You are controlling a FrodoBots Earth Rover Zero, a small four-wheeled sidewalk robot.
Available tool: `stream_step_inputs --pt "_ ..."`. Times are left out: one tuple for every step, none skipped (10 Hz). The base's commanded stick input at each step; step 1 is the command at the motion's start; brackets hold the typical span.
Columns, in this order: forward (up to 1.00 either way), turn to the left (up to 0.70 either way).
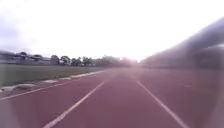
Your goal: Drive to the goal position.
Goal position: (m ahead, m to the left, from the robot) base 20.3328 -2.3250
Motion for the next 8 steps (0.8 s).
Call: stream_step_inputs --pt "0.70 0.00" --pt "0.70 0.00" --pt "0.70 0.00" --pt "0.70 0.00" --pt "0.70 0.00" --pt "0.70 0.00" --pt "0.70 0.00" --pt "0.70 0.00"
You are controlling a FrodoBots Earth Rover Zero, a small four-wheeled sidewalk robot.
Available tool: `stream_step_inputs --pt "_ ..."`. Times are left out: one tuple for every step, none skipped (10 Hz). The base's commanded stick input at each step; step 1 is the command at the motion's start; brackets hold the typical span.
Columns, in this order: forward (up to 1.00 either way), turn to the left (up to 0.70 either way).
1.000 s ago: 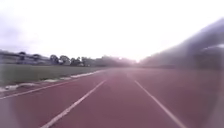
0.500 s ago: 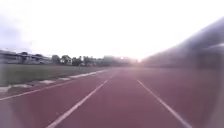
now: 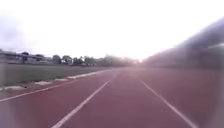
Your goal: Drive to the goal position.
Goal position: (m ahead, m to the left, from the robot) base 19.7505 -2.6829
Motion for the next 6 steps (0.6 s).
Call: stream_step_inputs --pt "0.70 0.00" --pt "0.70 0.00" --pt "0.70 0.00" --pt "0.70 0.00" --pt "0.70 0.00" --pt "0.70 0.00"
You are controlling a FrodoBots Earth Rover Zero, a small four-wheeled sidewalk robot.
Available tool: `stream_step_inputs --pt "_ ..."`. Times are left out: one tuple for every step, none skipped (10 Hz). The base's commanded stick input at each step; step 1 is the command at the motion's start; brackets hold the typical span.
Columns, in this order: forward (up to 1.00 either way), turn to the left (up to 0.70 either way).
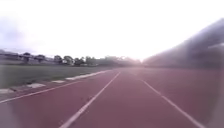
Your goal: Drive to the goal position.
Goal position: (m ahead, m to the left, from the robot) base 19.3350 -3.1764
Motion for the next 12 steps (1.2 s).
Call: stream_step_inputs --pt "0.70 0.00" --pt "0.70 0.00" --pt "0.70 0.00" --pt "0.70 0.00" --pt "0.70 0.00" --pt "0.70 0.00" --pt "0.70 0.00" --pt "0.70 0.00" --pt "0.70 0.00" --pt "0.70 0.00" --pt "0.70 -0.16" --pt "0.70 -0.31"
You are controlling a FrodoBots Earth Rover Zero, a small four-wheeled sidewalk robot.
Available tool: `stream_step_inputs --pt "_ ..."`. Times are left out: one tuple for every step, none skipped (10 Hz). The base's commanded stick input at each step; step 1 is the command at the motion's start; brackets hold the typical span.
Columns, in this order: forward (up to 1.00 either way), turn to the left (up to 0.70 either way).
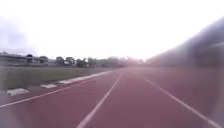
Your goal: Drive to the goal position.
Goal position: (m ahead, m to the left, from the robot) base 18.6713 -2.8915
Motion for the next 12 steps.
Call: stream_step_inputs --pt "0.70 -0.31" --pt "0.70 -0.31" --pt "0.70 -0.31" --pt "0.70 -0.31" --pt "0.70 -0.31" --pt "0.70 -0.31" --pt "0.70 -0.31" --pt "0.70 -0.31" --pt "0.70 -0.31" --pt "0.70 -0.31" --pt "0.70 -0.31" --pt "0.70 -0.31"
